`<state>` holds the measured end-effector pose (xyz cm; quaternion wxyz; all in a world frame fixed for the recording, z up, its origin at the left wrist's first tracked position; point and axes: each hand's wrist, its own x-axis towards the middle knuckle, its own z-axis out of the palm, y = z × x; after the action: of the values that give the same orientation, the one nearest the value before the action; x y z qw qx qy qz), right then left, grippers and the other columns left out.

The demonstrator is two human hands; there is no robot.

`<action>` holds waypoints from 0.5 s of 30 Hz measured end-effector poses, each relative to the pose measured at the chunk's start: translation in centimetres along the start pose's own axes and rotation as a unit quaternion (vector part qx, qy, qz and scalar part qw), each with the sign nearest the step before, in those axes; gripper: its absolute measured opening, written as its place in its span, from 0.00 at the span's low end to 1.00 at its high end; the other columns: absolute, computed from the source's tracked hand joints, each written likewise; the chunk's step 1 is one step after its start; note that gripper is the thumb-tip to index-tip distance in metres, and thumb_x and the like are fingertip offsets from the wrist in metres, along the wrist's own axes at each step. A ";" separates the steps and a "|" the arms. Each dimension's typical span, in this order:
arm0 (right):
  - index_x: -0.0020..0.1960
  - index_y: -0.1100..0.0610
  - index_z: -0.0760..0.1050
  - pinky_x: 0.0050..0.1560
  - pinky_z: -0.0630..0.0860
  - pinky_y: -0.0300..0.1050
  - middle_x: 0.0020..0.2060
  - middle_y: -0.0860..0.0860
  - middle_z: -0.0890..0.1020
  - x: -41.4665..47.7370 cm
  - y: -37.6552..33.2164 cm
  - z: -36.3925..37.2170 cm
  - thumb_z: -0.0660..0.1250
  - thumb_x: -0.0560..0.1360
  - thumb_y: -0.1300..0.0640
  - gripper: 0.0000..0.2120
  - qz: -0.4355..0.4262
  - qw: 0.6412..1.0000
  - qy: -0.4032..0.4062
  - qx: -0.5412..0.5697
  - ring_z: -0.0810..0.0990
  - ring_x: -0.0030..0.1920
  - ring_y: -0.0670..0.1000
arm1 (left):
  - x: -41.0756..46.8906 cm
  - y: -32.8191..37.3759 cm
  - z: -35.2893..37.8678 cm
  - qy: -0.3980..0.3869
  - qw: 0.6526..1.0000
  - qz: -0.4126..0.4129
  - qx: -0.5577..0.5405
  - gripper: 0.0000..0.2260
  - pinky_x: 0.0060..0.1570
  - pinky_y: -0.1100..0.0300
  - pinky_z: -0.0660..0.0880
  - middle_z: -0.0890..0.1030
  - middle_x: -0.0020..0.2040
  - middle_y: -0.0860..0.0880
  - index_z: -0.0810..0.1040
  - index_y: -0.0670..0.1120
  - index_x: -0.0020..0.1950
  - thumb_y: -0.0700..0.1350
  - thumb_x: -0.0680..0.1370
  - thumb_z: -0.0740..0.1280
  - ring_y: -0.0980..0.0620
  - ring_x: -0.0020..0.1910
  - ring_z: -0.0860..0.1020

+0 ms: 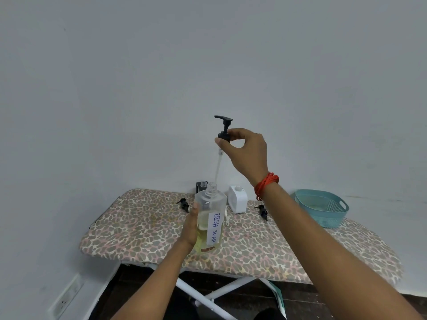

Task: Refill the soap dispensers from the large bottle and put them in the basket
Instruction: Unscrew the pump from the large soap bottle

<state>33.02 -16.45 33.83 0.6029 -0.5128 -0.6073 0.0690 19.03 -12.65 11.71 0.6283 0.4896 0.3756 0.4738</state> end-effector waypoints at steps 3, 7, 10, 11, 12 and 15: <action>0.52 0.45 0.85 0.49 0.65 0.31 0.45 0.37 0.85 -0.4 -0.4 -0.1 0.74 0.74 0.45 0.08 -0.036 0.999 -0.002 0.000 0.73 0.56 0.44 | 0.3 -0.1 -0.1 0.006 1.000 -0.006 -0.009 0.54 0.58 0.42 0.77 0.83 0.59 0.37 0.77 0.44 0.69 0.82 0.57 0.68 0.37 0.58 0.82; 0.50 0.50 0.86 0.60 0.70 0.35 0.43 0.40 0.86 -0.2 -0.6 -0.4 0.76 0.73 0.51 0.07 -0.012 0.994 0.001 0.104 0.80 0.51 0.34 | 0.2 -0.2 -0.3 -0.004 1.000 -0.008 -0.007 0.52 0.56 0.43 0.78 0.83 0.60 0.36 0.75 0.44 0.71 0.81 0.60 0.69 0.36 0.59 0.81; 0.49 0.45 0.86 0.64 0.72 0.45 0.43 0.37 0.86 0.1 -0.1 -0.4 0.76 0.72 0.47 0.07 -0.009 0.998 0.013 0.065 0.80 0.57 0.43 | 0.0 0.2 -0.3 -0.004 1.000 0.003 -0.002 0.51 0.54 0.44 0.79 0.84 0.57 0.38 0.77 0.45 0.68 0.81 0.59 0.68 0.37 0.56 0.83; 0.49 0.45 0.86 0.65 0.72 0.47 0.43 0.36 0.86 0.1 -0.1 -0.4 0.76 0.72 0.46 0.07 -0.008 0.998 0.013 0.062 0.79 0.59 0.44 | -0.1 0.3 -0.3 -0.006 1.000 0.010 0.000 0.51 0.54 0.44 0.79 0.85 0.57 0.38 0.77 0.45 0.68 0.81 0.59 0.68 0.37 0.56 0.83; 0.49 0.45 0.86 0.65 0.72 0.47 0.43 0.37 0.86 0.1 0.0 -0.5 0.76 0.72 0.46 0.07 -0.008 0.998 0.010 0.069 0.80 0.58 0.43 | -0.1 0.4 -0.3 -0.006 1.000 0.015 0.004 0.51 0.53 0.45 0.80 0.85 0.57 0.39 0.77 0.46 0.68 0.82 0.58 0.67 0.37 0.57 0.83; 0.49 0.48 0.86 0.61 0.71 0.39 0.43 0.39 0.86 0.1 -0.2 -0.6 0.77 0.72 0.48 0.07 -0.004 0.996 0.009 0.091 0.81 0.52 0.36 | -0.3 0.8 -0.2 -0.006 1.000 0.031 0.001 0.51 0.47 0.53 0.81 0.86 0.55 0.43 0.77 0.49 0.67 0.83 0.56 0.67 0.44 0.54 0.85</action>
<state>33.47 -16.79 34.23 0.6530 -0.4542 -0.5947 0.1169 18.57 -12.88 12.42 0.6153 0.5043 0.3568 0.4896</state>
